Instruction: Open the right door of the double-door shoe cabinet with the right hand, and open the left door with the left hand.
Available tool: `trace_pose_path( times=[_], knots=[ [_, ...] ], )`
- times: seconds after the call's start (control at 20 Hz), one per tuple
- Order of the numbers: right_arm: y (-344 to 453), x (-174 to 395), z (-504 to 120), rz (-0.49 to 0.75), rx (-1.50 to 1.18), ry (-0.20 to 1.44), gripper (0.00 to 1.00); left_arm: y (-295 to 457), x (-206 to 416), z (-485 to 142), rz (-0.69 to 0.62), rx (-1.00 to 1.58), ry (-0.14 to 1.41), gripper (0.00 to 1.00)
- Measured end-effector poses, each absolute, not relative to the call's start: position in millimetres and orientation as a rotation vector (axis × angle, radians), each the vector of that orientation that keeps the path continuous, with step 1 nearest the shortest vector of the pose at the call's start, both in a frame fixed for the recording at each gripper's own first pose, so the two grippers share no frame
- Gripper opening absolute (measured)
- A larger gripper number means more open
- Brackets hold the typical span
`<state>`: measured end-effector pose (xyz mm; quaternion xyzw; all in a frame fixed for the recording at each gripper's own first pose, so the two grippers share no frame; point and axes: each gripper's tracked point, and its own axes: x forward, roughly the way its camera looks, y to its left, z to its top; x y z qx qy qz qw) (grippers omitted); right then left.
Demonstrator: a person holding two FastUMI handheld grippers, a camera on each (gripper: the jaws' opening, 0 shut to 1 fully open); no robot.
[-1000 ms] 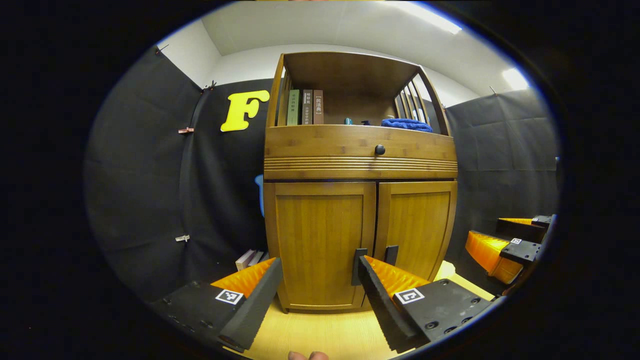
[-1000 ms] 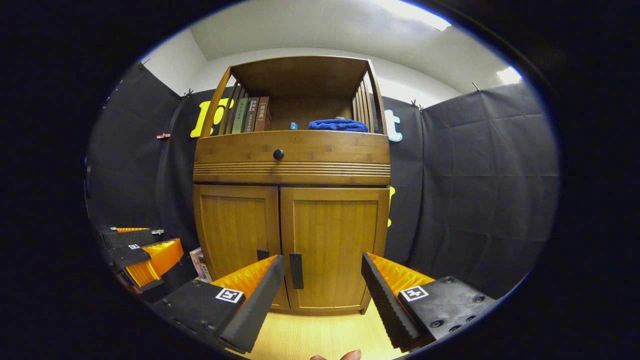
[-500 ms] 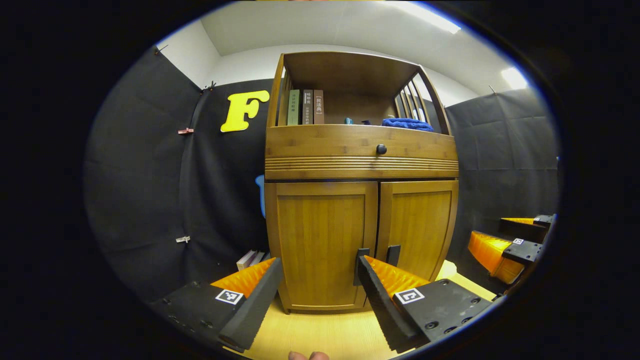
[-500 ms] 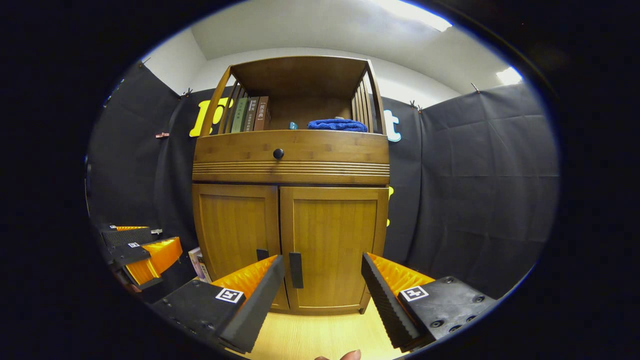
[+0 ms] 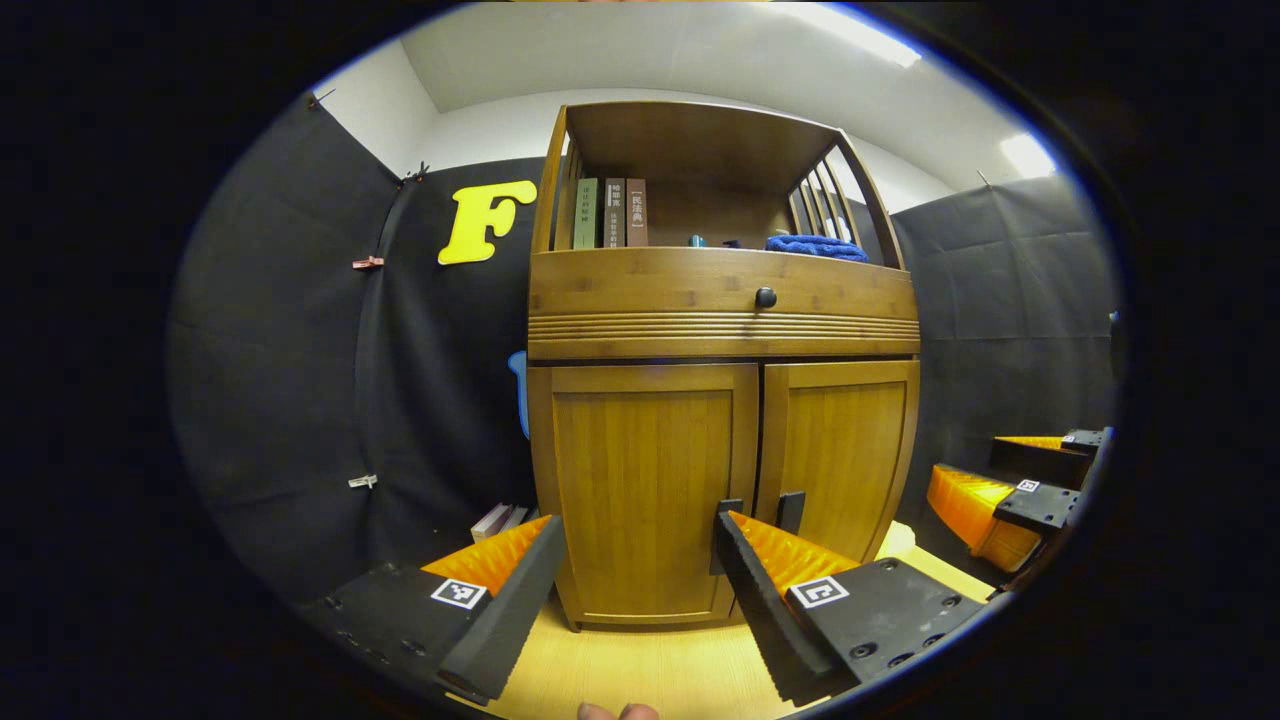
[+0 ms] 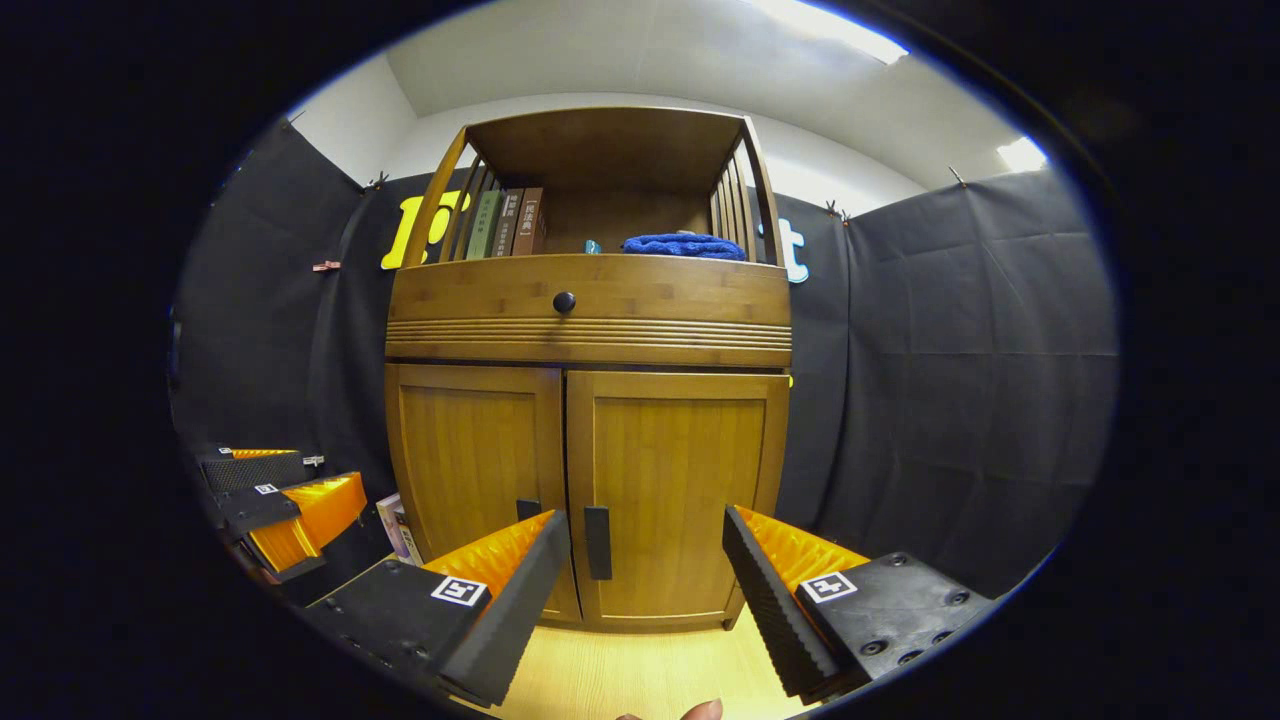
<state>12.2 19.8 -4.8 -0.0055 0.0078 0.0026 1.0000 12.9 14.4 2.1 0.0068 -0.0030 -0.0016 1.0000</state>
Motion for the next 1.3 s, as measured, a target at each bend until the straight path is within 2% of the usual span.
trace_pose_path(
  times=[0.35, 0.4, 0.55, 0.85, 0.95, 1.2, 1.3],
  knots=[
    [40.8, 51.5, -24.3, 0.033, -0.01, 0.036, 0.98, 31.7, 25.9, -2.0, 0.007, 0.011, -0.008, 0.94],
    [43.7, 58.4, -28.8, 0.035, -0.011, 0.04, 1.0, 34.4, 28.5, -2.3, 0.01, 0.009, -0.009, 0.94],
    [50.9, 82.3, -48.5, 0.04, 0.002, 0.057, 0.96, 40.3, 36.1, -7.1, 0.008, 0.002, -0.003, 0.93],
    [65.6, 135.6, -92.8, 0.059, 0.016, 0.104, 0.98, 53.0, 44.5, -20.4, 0.005, -0.005, 0.024, 0.93],
    [64.8, 153.1, -106.2, 0.051, 0.019, 0.122, 0.96, 56.2, 45.8, -24.5, 0.005, -0.004, 0.034, 0.93],
    [56.6, 188.9, -143.9, 0.007, 0.009, 0.181, 0.98, 66.2, 45.5, -32.0, 0.01, 0.003, 0.048, 0.94],
    [55.2, 198.0, -151.7, 0.002, -0.001, 0.188, 0.87, 72.2, 44.2, -34.8, 0.019, 0.004, 0.054, 0.94]
  ],
)
